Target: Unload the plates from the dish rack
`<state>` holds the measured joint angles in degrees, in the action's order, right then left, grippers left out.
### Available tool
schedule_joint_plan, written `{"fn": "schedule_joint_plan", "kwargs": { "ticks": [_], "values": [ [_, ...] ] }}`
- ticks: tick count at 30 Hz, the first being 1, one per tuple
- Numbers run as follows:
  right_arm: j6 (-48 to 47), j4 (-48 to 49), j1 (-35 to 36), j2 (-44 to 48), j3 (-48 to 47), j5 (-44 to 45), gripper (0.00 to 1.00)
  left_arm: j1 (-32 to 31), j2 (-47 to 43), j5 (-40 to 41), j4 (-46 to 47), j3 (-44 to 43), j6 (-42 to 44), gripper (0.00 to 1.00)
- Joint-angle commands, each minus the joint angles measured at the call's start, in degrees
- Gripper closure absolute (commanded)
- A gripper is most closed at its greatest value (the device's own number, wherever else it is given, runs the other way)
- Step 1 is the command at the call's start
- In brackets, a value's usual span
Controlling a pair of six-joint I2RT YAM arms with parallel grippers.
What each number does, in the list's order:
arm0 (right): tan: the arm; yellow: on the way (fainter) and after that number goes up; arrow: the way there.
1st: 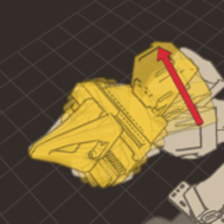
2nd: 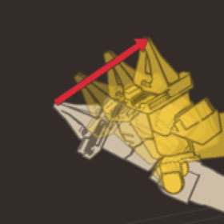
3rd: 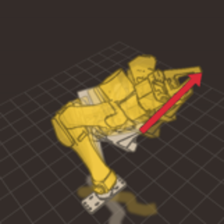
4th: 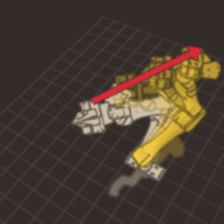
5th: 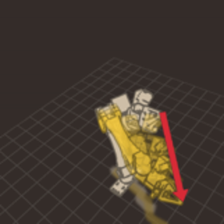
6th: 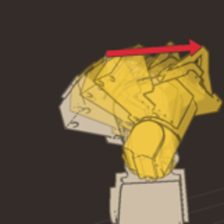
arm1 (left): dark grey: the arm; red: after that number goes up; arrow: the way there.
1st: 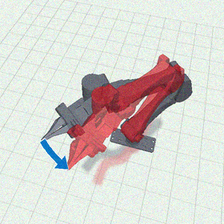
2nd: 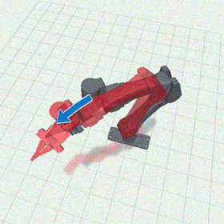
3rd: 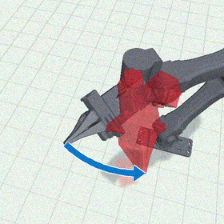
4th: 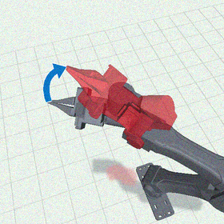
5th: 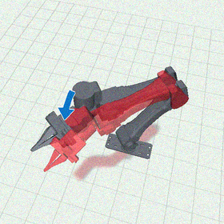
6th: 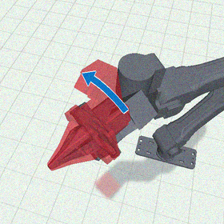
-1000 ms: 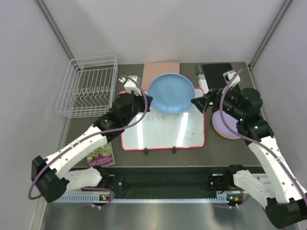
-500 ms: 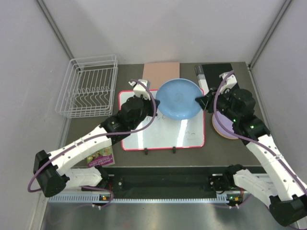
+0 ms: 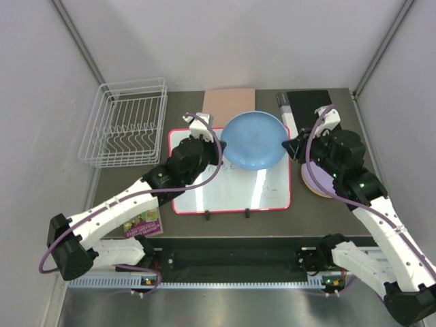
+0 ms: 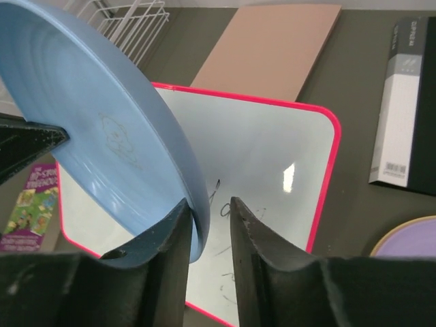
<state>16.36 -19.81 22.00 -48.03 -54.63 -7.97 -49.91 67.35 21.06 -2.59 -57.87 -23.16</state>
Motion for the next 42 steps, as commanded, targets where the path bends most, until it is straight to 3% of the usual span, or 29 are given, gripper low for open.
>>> {"fn": "schedule_joint_plan", "kwargs": {
  "ticks": [1, 13, 19, 22, 23, 27, 30, 31, 32, 35, 42],
  "values": [
    [0.1, 0.9, 0.0, -0.8, -2.1, 0.8, 0.64, 0.7, -2.0, 1.0, 4.8, -1.9, 0.0, 1.0],
    [0.7, 3.8, -0.1, -3.0, -0.7, -1.7, 0.63, 0.7, -1.1, -0.5, 4.9, -2.2, -0.7, 1.0],
    [1.2, 6.6, 0.0, -4.2, 0.2, -5.3, 0.68, 0.7, -0.6, -1.0, 5.5, -1.9, -0.8, 1.0],
    [1.5, 7.5, -0.1, -4.6, 0.6, -6.1, 0.78, 0.7, -0.4, -1.9, 5.8, -1.8, -1.2, 1.0],
    [1.7, 7.4, 0.0, -4.7, 0.5, -6.1, 0.92, 0.7, -0.3, -1.9, 6.0, -1.7, -1.2, 1.0],
    [2.2, 6.5, -0.1, -3.3, 0.6, -2.3, 1.0, 0.7, -0.3, -1.9, 6.0, -1.5, -1.2, 1.0],
    [2.3, 4.3, -0.6, -0.3, 0.1, 4.9, 1.0, 0.7, -0.4, -0.8, 5.1, -1.6, -0.2, 0.71],
    [2.2, 2.3, -0.8, 1.6, -0.2, 6.9, 1.0, 0.7, -0.6, 0.3, 4.8, -1.6, 0.1, 0.53],
    [2.1, 1.2, -1.3, 2.7, -0.6, 9.3, 1.0, 0.7, -0.8, 1.1, 4.4, -1.5, 0.5, 0.41],
    [1.6, -4.3, -4.9, 7.0, -2.8, 16.1, 1.0, 0.7, -3.4, 4.9, 4.3, -0.5, 2.5, 0.22],
    [0.3, -16.1, -20.8, 9.5, -6.5, 22.7, 1.0, 0.7, -10.7, 16.1, 5.5, 3.1, 10.9, 0.11]
  ]
}}
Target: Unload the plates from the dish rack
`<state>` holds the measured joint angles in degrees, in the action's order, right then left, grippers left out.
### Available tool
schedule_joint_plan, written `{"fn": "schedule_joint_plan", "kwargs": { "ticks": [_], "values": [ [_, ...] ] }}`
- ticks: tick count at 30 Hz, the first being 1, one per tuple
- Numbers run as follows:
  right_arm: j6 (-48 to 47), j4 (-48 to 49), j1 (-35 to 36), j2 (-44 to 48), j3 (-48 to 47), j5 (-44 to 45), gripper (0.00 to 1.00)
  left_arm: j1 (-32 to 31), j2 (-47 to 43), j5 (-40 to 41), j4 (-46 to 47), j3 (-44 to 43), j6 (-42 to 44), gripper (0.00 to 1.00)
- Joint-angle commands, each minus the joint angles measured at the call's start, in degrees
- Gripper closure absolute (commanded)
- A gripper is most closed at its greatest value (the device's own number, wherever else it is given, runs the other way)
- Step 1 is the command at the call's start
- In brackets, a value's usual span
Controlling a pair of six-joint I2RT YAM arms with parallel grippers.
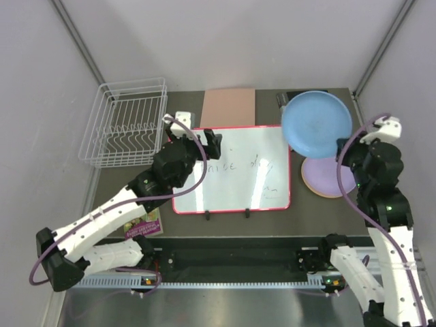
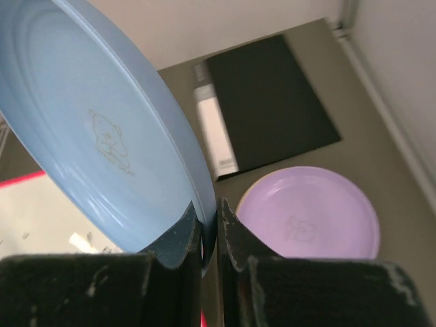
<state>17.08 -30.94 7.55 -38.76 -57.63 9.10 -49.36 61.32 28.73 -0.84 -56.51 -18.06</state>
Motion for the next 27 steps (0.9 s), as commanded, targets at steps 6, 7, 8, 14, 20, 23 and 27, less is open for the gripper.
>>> {"fn": "schedule_joint_plan", "kwargs": {
  "ticks": [6, 7, 8, 14, 20, 23, 27],
  "values": [
    [-1.8, -4.7, -23.3, -4.6, -1.2, -1.2, 1.0, 0.1, -8.8, 12.1, 5.1, 4.7, 7.9, 0.09],
    [-2.0, -3.6, -26.1, -6.4, -0.6, -4.1, 1.0, 0.1, -9.0, 12.0, 5.1, 5.0, 7.7, 0.09],
    [-1.9, -2.6, -31.1, -7.1, 0.2, -8.8, 1.0, 0.2, -9.3, 11.8, 5.0, 5.4, 7.6, 0.09],
    [0.1, 2.5, -39.6, -15.4, 4.7, -19.4, 1.0, 0.2, -9.6, 12.0, 5.4, 6.8, 7.5, 0.09],
    [0.2, 6.9, -43.0, -17.3, 10.5, -24.8, 1.0, 0.2, -8.2, 12.8, 4.4, 6.5, 6.4, 0.09],
    [-0.5, 7.3, -43.6, -18.5, 12.3, -24.5, 1.0, 0.2, -8.8, 13.0, 3.8, 7.4, 5.7, 0.09],
    [-0.6, 9.7, -43.7, -20.0, 15.3, -25.2, 1.0, 0.2, -9.9, 13.2, 4.4, 9.2, 5.8, 0.09]
  ]
}}
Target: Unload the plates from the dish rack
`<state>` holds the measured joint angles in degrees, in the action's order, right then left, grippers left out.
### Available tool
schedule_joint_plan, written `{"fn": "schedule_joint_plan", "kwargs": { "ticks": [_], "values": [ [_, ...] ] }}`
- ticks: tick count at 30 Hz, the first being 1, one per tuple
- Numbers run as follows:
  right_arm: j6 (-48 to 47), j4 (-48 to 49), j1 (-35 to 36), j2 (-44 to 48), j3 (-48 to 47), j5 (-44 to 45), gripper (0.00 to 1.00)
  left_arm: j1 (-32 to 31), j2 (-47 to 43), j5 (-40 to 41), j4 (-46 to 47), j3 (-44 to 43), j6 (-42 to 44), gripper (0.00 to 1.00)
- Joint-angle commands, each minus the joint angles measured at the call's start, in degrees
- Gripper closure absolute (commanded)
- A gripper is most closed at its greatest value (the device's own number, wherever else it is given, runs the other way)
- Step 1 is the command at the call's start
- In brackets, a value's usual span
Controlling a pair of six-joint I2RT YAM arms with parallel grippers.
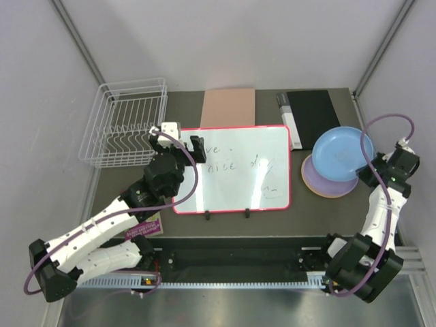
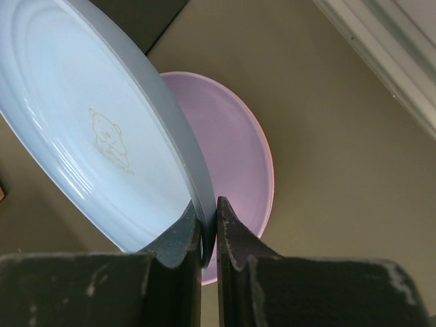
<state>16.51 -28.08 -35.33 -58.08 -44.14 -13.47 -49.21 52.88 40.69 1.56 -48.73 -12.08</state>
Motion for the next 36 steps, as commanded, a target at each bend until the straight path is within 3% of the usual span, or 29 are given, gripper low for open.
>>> {"fn": "schedule_joint_plan", "kwargs": {
  "ticks": [1, 14, 17, 21, 22, 25, 32, 36],
  "values": [
    [0.4, 7.5, -0.8, -1.0, 2.2, -2.3, 1.0, 0.1, -1.4, 1.3, 2.0, 1.4, -0.1, 0.09],
    [1.4, 10.5, -0.8, -3.9, 6.5, -2.9, 1.0, 0.2, 1.1, -0.3, 2.0, 1.4, -1.2, 0.08],
    [1.5, 11.1, -0.8, -2.9, 7.7, -2.6, 0.94, 0.2, 1.4, -0.9, 2.0, 1.5, -1.6, 0.08],
    [1.4, 10.9, -0.8, -1.2, 8.5, -2.5, 0.8, 0.3, 1.6, -1.4, 2.1, 1.8, -1.6, 0.08],
    [1.4, 10.9, -0.8, -1.1, 8.8, -2.7, 0.65, 0.3, 1.8, -1.5, 2.0, 1.9, -1.6, 0.08],
    [1.3, 9.6, -0.8, 0.2, 8.4, -2.7, 0.46, 0.4, 1.8, -2.9, 1.7, 2.0, -1.7, 0.08],
    [0.5, 3.6, 4.3, 13.4, 2.1, 6.9, 0.26, 0.4, 1.8, -7.9, 1.2, 1.5, -0.7, 0.01],
    [-0.9, 3.3, 5.6, 20.2, -3.2, 1.6, 0.15, 0.4, 2.5, -8.1, -1.3, -1.2, -0.6, 0.01]
  ]
}}
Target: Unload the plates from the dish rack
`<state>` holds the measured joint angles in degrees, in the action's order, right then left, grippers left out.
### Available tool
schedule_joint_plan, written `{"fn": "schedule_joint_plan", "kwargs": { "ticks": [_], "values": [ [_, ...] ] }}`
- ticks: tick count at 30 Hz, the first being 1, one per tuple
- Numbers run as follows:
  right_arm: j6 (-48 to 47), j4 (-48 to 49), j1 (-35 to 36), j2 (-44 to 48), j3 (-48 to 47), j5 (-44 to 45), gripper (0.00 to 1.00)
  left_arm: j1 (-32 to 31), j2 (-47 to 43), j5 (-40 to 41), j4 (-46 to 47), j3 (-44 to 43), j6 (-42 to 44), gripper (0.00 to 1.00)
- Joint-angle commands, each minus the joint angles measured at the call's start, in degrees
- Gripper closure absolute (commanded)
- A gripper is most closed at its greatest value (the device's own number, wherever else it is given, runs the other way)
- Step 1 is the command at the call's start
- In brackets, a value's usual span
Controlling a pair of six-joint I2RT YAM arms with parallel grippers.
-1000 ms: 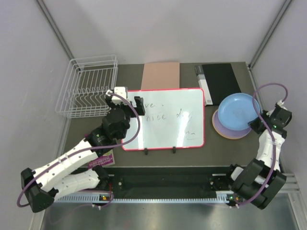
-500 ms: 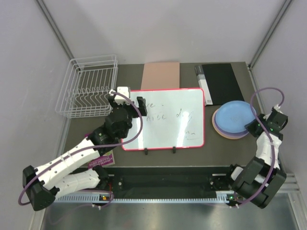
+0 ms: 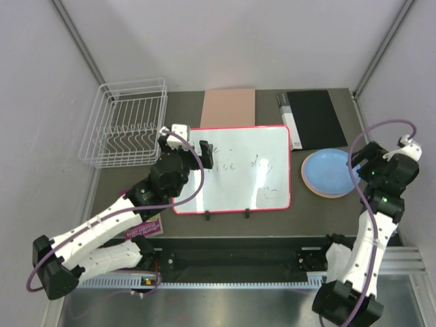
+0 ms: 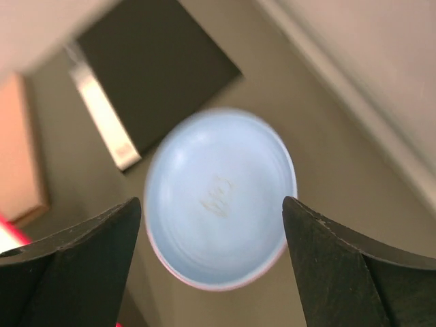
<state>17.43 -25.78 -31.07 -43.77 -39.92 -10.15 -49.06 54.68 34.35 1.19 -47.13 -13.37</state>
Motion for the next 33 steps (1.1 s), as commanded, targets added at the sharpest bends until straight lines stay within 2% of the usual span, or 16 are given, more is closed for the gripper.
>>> {"fn": "schedule_joint_plan", "kwargs": {
  "ticks": [1, 4, 7, 14, 20, 24, 33],
  "values": [
    [-2.0, 1.3, 1.4, 6.1, -8.9, -6.8, 0.13, 0.3, 1.0, -1.3, -2.8, -3.3, 1.1, 0.01],
    [-1.4, 3.0, 2.2, 4.9, -10.3, -15.6, 0.09, 0.3, 1.8, 0.9, -5.8, -5.7, 1.1, 0.01],
    [-1.5, 6.4, 4.6, 4.6, -9.6, -18.2, 0.04, 0.3, 1.5, 3.8, -6.6, -6.2, 1.7, 0.01],
    [-1.5, 11.3, 9.9, 0.6, -8.5, -16.9, 0.01, 0.3, -0.3, 4.7, -5.8, -8.0, 3.5, 0.01],
    [-2.8, 12.2, 16.4, -5.1, -10.3, -15.7, 0.0, 0.4, 5.3, 8.3, -8.0, -12.6, 4.5, 0.01],
    [-4.8, 12.4, 20.0, -6.9, -10.7, -12.6, 0.0, 0.4, 8.1, 7.7, -8.0, -14.2, 4.4, 0.01],
    [-5.6, 13.7, 21.1, -9.0, -11.2, -11.3, 0.01, 0.4, 10.0, 7.7, -6.5, -16.5, 7.3, 0.01]
  ]
}}
